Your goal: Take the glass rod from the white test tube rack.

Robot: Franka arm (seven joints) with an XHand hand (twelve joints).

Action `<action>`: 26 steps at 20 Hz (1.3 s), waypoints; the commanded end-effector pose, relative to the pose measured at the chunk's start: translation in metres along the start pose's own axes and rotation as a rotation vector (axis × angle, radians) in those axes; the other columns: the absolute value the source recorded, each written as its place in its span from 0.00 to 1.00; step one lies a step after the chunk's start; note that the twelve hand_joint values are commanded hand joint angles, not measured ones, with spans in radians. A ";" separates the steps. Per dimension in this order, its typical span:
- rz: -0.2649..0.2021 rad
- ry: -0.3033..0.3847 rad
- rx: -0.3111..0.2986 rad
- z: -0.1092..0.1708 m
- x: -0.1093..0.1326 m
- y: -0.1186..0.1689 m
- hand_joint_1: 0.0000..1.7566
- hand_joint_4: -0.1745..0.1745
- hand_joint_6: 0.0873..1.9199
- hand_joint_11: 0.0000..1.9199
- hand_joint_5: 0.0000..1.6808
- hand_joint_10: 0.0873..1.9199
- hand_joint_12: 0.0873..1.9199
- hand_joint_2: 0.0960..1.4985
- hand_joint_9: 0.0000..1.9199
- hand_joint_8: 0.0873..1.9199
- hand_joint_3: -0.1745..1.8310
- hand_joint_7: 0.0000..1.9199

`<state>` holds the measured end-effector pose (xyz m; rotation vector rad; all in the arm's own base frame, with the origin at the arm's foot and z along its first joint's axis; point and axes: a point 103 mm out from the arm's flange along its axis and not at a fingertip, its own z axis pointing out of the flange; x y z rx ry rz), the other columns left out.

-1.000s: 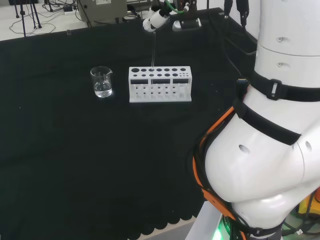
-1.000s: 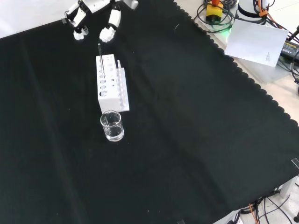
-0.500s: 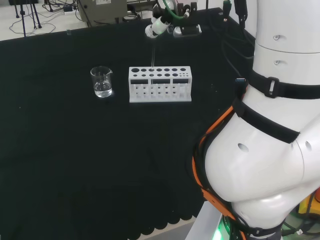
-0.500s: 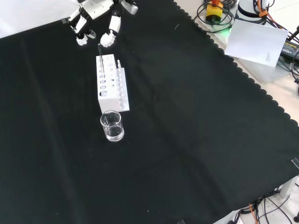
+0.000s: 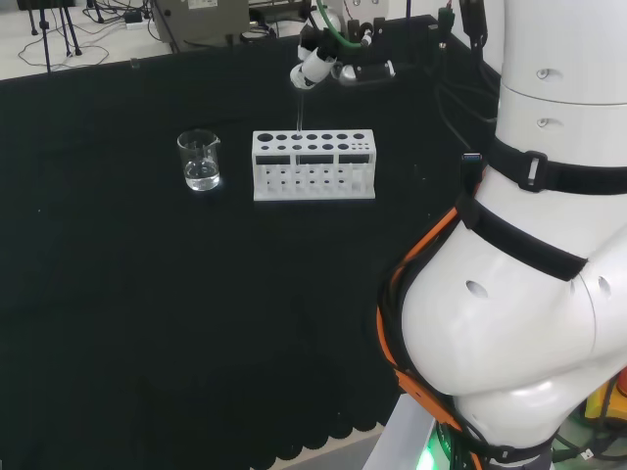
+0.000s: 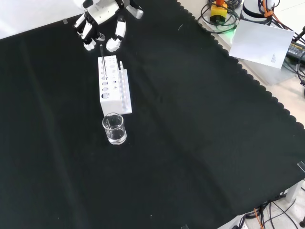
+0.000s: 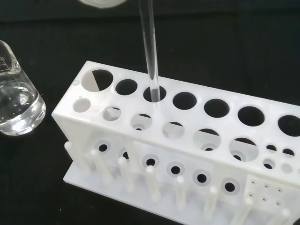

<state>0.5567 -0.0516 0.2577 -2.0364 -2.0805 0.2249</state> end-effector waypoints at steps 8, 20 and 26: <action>-0.020 -0.056 -0.026 0.019 0.025 0.012 0.55 0.00 0.48 0.19 0.32 0.41 0.70 0.46 0.74 0.48 0.43 0.57; -0.028 -0.049 -0.148 0.004 0.026 0.008 0.72 0.00 0.53 0.38 0.56 0.43 0.63 0.64 0.82 0.53 0.21 0.52; -0.021 -0.055 -0.228 -0.009 0.032 0.005 0.72 0.00 0.53 0.44 0.58 0.45 0.59 0.58 0.83 0.53 0.29 0.54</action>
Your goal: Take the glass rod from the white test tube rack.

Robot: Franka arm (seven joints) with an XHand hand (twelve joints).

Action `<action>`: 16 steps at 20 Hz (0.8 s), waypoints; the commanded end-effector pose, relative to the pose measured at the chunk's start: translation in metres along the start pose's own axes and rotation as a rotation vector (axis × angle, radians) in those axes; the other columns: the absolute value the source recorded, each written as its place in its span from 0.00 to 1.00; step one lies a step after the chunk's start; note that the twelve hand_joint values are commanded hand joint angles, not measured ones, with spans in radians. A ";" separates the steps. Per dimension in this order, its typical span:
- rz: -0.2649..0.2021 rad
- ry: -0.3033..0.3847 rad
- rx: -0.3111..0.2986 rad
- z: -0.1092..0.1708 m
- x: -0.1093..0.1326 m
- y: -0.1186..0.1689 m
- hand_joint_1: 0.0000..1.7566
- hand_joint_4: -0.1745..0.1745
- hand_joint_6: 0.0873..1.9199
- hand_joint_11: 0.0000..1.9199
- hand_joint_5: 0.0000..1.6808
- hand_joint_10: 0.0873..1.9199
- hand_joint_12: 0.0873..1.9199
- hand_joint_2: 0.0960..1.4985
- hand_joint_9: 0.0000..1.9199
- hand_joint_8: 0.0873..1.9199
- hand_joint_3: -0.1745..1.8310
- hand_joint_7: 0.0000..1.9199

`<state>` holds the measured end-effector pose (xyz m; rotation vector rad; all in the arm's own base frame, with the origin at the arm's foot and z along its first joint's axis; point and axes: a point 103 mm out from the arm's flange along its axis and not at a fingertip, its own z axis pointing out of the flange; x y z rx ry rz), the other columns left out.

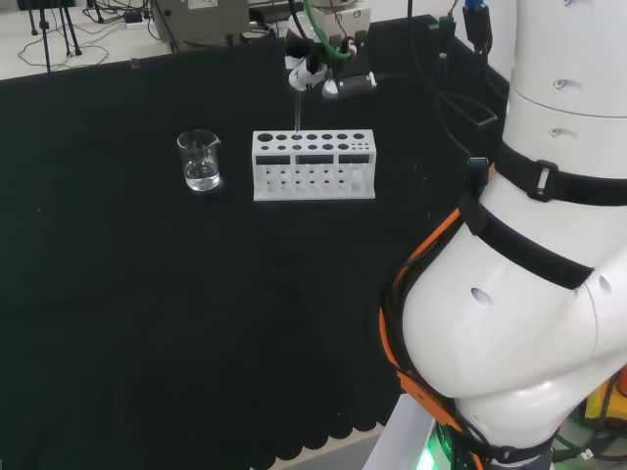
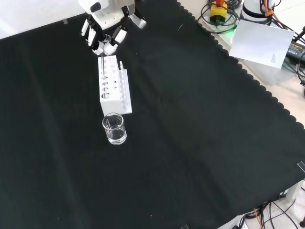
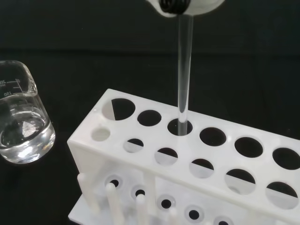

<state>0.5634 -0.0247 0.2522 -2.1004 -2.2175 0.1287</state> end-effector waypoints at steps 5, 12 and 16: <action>0.043 0.004 -0.200 -0.049 0.010 -0.005 0.69 0.00 0.48 0.57 0.68 0.42 0.48 0.38 0.88 0.53 0.50 0.74; 0.019 -0.005 -0.238 -0.096 0.017 -0.025 0.69 0.00 0.37 0.62 0.77 0.34 0.41 0.29 0.93 0.46 0.55 0.83; 0.012 -0.023 -0.220 -0.108 0.026 -0.032 0.70 0.00 0.35 0.63 0.78 0.33 0.40 0.28 0.93 0.44 0.55 0.84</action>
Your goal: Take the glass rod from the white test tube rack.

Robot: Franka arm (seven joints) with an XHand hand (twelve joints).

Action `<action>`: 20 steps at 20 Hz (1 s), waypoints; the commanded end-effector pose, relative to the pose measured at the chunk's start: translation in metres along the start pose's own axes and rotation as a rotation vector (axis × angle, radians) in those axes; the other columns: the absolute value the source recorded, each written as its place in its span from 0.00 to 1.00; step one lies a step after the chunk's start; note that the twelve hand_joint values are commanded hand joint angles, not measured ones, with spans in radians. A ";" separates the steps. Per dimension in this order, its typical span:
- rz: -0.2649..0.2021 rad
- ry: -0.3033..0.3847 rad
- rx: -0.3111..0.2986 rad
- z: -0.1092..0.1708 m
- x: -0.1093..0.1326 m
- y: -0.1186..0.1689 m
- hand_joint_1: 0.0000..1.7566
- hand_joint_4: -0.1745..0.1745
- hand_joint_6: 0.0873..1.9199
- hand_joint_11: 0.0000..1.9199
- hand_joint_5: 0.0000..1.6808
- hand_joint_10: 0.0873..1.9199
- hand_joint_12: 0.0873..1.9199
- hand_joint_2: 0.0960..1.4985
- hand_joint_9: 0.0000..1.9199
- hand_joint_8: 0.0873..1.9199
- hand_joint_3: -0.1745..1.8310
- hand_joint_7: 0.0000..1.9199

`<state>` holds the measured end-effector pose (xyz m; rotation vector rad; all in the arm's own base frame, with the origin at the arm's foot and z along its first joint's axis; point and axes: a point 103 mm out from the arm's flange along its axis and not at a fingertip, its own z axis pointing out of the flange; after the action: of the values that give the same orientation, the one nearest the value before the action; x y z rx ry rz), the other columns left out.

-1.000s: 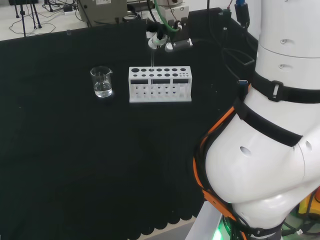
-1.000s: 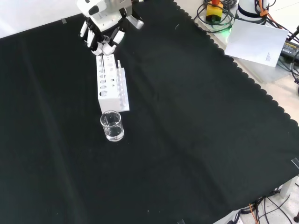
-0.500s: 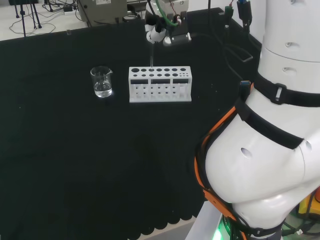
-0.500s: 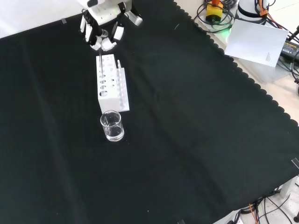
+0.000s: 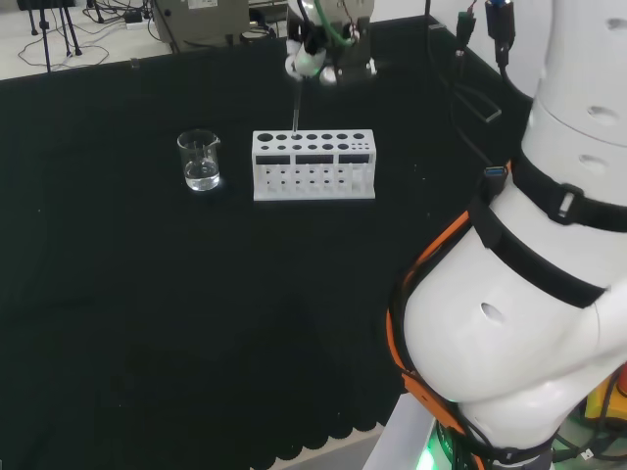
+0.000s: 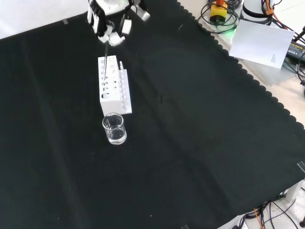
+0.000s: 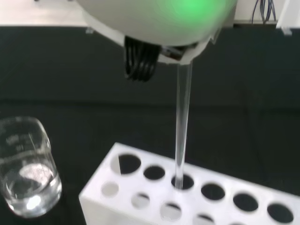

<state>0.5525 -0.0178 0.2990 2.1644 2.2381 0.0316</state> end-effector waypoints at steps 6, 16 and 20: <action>-0.011 -0.043 -0.017 -0.087 0.032 -0.008 0.70 0.00 0.33 0.64 0.79 0.32 0.39 0.27 0.94 0.43 0.56 0.84; -0.031 -0.041 -0.059 -0.103 0.041 -0.018 0.70 0.00 0.32 0.64 0.81 0.32 0.38 0.26 0.95 0.43 0.57 0.85; -0.049 -0.043 -0.061 -0.105 0.048 -0.019 0.70 0.00 0.31 0.65 0.81 0.32 0.38 0.26 0.95 0.42 0.57 0.85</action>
<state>0.5309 0.0214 0.4019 2.0855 2.2197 0.0477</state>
